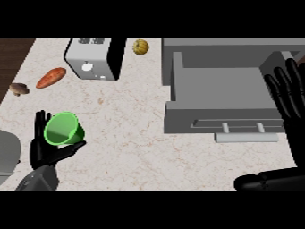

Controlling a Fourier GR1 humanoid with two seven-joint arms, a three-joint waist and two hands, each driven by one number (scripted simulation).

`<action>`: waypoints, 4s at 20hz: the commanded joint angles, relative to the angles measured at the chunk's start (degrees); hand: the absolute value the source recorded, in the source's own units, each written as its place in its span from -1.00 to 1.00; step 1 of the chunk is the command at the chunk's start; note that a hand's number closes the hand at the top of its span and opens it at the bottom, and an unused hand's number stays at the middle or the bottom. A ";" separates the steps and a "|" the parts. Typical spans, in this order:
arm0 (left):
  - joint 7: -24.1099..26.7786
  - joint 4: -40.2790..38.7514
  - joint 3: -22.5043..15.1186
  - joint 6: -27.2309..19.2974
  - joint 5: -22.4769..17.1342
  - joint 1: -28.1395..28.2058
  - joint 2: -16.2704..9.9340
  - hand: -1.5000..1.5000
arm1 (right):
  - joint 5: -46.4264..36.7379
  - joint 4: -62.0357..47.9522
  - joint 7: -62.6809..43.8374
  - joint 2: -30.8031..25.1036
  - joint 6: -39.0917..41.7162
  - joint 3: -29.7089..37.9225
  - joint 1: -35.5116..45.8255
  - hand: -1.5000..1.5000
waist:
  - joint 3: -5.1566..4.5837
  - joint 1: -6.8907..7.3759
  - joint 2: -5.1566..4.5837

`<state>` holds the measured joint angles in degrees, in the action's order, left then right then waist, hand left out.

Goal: Pick up the cup, place it into the drawer and close the drawer

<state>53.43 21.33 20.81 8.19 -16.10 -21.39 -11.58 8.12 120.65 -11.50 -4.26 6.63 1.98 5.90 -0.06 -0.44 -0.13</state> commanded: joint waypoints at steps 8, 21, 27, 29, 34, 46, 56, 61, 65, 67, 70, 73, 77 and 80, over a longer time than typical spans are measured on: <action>4.32 -3.22 -1.28 11.70 -0.69 -1.59 0.92 1.00 | 0.22 -3.34 1.84 1.04 -0.11 -0.11 1.37 -1.00 | -0.02 0.00 -0.10; 5.92 2.96 -4.55 6.85 1.99 -2.84 2.36 1.00 | -1.32 0.32 -0.69 0.42 -1.20 -0.42 0.69 -1.00 | 0.04 0.33 0.21; 10.64 7.38 -6.89 4.83 3.68 -0.20 5.39 1.00 | -0.61 0.80 0.40 0.44 -0.31 -0.16 -1.11 -1.00 | 0.04 0.36 0.18; 8.09 10.93 -7.19 10.38 2.16 1.01 3.74 1.00 | 0.15 2.71 -1.10 -0.60 0.09 0.70 -2.05 -1.00 | 0.06 0.51 0.31; -0.76 25.98 -12.59 8.11 3.08 3.50 5.27 1.00 | -1.00 1.40 0.50 0.58 -0.07 -0.30 -3.41 -1.00 | 0.16 1.30 0.62; -26.53 53.94 -18.84 -2.17 -0.32 0.81 10.90 1.00 | 2.45 0.52 2.83 -1.37 2.68 3.59 -4.54 -1.00 | 0.09 0.33 0.27; -37.80 57.87 -24.95 -15.24 2.21 -12.06 11.54 1.00 | -2.87 -3.72 3.90 0.43 0.07 -0.01 0.29 -1.00 | 0.07 0.21 0.12; -45.86 54.38 -20.31 -15.39 2.46 -22.37 9.62 1.00 | 0.77 -6.92 5.73 -0.85 2.43 2.98 -0.13 -1.00 | 0.08 0.19 0.07; -45.60 48.96 -21.36 -19.27 5.66 -29.41 11.56 1.00 | 1.09 -2.93 3.52 -1.29 2.59 2.59 -1.60 -1.00 | 0.08 -0.12 0.07; -45.71 47.81 -21.56 -18.35 4.19 -28.21 11.57 1.00 | -0.13 -0.32 1.76 0.40 0.52 0.98 -2.89 -1.00 | 0.06 -0.06 0.11; -43.39 43.22 -24.54 -21.07 3.51 -30.99 11.58 1.00 | 2.69 -4.33 4.68 -2.04 3.24 5.19 -2.11 -1.00 | 0.08 -0.17 0.05; -44.37 37.29 -26.23 -23.58 3.24 -37.14 11.58 1.00 | 0.46 -4.92 2.26 -1.51 1.36 3.11 1.32 -1.00 | 0.07 -0.41 -0.05; -40.97 27.57 -26.96 -25.79 0.03 -42.19 11.58 1.00 | -1.11 -5.42 4.36 -0.16 1.36 1.15 0.86 -1.00 | 0.08 -0.83 -0.18; -39.94 23.80 -27.84 -27.08 -2.35 -44.62 11.58 1.00 | 2.96 -6.00 4.04 -3.01 3.47 5.42 1.95 -1.00 | 0.09 -0.91 -0.19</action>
<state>11.69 51.48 -6.71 -18.40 -16.11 -62.35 -0.01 9.88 117.15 -8.68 -6.17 9.19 5.63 5.61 0.02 -1.30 -0.22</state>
